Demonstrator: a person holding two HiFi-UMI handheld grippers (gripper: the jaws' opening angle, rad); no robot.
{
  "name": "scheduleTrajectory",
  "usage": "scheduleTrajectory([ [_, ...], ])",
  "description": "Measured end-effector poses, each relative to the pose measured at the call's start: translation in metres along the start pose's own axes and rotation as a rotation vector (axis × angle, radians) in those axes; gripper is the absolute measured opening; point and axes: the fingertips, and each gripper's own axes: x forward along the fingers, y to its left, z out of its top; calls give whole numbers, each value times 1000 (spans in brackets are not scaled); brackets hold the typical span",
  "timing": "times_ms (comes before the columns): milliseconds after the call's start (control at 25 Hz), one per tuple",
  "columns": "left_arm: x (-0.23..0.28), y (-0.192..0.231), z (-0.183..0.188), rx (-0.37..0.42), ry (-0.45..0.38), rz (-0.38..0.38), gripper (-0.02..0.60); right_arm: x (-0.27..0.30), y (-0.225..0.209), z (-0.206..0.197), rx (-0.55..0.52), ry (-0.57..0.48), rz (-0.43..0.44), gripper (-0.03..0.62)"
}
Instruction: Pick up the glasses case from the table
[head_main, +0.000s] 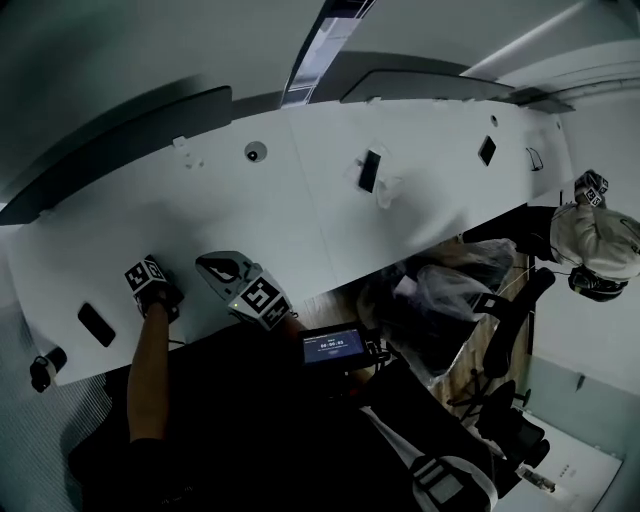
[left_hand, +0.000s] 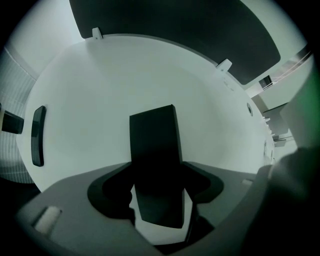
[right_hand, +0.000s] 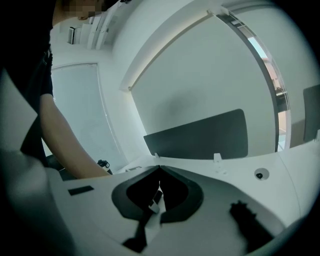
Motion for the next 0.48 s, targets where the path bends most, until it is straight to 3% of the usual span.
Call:
scheduleTrajectory([
  [480, -6, -4, 0, -8, -23, -98, 299, 9, 33, 0, -77, 55, 42, 8],
])
